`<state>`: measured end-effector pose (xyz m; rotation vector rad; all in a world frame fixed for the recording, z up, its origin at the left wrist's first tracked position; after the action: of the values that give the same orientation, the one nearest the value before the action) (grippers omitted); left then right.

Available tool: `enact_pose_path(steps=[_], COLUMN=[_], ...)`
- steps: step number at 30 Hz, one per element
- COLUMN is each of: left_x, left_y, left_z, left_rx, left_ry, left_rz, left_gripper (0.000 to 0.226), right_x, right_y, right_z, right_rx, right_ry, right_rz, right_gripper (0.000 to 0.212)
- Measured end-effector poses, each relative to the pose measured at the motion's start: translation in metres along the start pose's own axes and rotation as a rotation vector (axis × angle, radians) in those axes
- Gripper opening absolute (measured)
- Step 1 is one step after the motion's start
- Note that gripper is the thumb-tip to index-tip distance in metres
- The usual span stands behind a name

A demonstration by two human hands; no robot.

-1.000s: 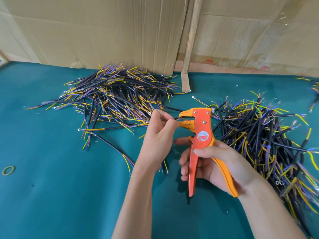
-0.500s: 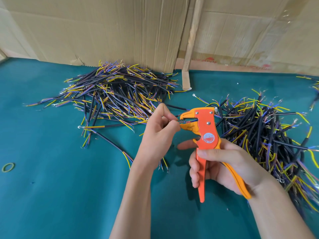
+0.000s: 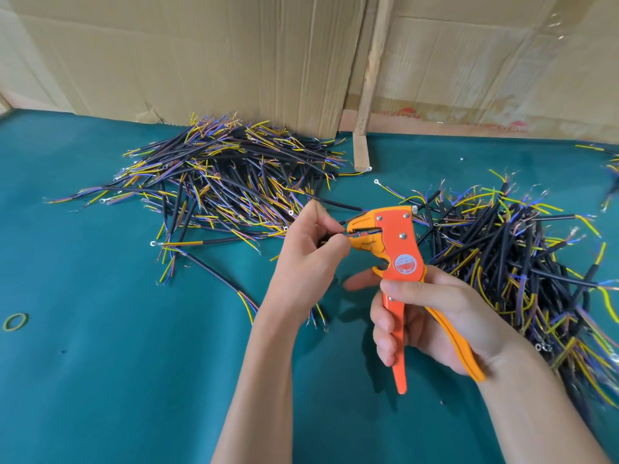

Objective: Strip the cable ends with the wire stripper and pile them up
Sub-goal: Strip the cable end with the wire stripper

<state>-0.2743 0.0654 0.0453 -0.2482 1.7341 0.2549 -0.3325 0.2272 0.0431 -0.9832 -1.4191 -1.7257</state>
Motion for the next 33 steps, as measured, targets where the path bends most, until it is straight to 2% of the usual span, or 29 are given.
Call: enact_pose_path(steps=[13, 16, 23, 31, 33], left_x=[0.0, 0.001, 0.001, 0.003, 0.006], left_y=[0.0, -0.001, 0.0, -0.005, -0.006], left_z=[0.001, 0.001, 0.001, 0.001, 0.0], left_rx=[0.008, 0.008, 0.011, -0.008, -0.019], left_ry=[-0.023, -0.026, -0.05, -0.078, -0.094], left_rz=[-0.018, -0.02, -0.034, -0.011, -0.006], left_gripper=[0.011, 0.011, 0.01, 0.008, 0.009], right_x=[-0.001, -0.001, 0.002, 0.002, -0.001], right_y=[0.002, 0.003, 0.003, 0.007, 0.009], right_z=[-0.004, -0.005, -0.005, -0.013, -0.016], right_rx=[-0.053, -0.053, -0.078, -0.149, -0.181], right_ry=[0.029, 0.066, 0.075, -0.013, -0.066], right_rz=[-0.001, 0.05, 0.104, 0.132, 0.038], right_gripper=[0.042, 0.026, 0.024, 0.016, 0.019])
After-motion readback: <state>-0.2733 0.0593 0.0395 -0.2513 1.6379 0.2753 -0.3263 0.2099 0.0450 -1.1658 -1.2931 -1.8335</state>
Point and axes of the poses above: each hand's wrist, its own z-axis away from the middle knuckle, its own y-axis out of the palm, x = y × z, the point moved 2 cm from there along -z, towards the middle knuckle, and after that the axes turned 14 degrees about x, right-handed, at the moved point
